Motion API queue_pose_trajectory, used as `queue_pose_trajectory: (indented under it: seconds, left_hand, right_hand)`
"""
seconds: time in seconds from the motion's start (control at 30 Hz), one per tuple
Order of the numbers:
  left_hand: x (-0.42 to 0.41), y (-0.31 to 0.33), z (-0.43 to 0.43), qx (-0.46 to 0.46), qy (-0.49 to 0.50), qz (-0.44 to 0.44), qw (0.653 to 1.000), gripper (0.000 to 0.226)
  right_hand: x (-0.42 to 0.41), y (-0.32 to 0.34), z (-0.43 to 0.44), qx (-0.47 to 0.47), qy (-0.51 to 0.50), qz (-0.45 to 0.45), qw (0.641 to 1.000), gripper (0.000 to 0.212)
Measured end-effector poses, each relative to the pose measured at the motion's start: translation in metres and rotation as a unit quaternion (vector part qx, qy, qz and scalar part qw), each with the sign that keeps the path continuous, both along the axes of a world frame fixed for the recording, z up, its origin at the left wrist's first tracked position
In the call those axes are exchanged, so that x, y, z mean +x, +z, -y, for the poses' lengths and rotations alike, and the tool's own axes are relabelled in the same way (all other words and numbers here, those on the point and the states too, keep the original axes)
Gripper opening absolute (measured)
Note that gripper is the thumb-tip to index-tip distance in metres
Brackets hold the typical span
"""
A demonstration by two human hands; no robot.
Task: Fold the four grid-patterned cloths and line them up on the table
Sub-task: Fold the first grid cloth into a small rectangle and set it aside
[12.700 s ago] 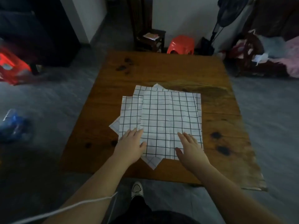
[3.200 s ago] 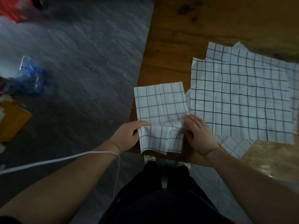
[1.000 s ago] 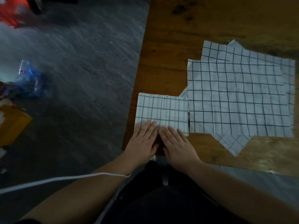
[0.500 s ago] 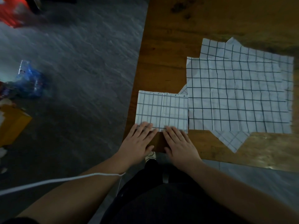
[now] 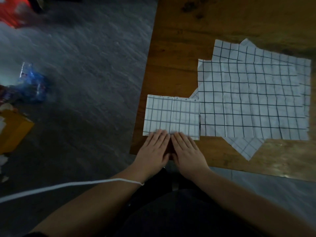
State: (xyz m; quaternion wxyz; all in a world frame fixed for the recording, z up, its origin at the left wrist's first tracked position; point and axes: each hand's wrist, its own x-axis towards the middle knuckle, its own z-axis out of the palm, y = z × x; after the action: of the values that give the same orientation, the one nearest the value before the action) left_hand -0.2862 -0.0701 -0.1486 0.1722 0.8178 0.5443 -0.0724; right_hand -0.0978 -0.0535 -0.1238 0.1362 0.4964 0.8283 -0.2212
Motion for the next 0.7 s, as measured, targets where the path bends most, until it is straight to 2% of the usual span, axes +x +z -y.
queue_pose_trajectory:
  seconds: [0.27, 0.53, 0.63, 0.7]
  left_hand:
    - [-0.053, -0.002, 0.011, 0.005, -0.006, -0.003, 1.0, 0.067]
    - [-0.02, 0.022, 0.005, 0.06, 0.056, 0.029, 0.996, 0.055]
    - [-0.014, 0.027, -0.009, 0.085, 0.083, 0.05, 0.992, 0.048]
    - [-0.017, 0.028, -0.021, 0.082, 0.093, 0.063, 0.99, 0.045]
  right_hand:
    - [0.059, -0.004, 0.005, 0.013, -0.026, 0.057, 0.998, 0.07]
    - [0.025, 0.003, -0.024, 0.041, -0.083, 0.081, 0.992, 0.069]
    - [0.007, 0.012, -0.048, 0.059, -0.1, 0.066, 0.991, 0.069]
    - [-0.002, 0.022, -0.054, 0.062, -0.082, 0.018, 0.995, 0.064]
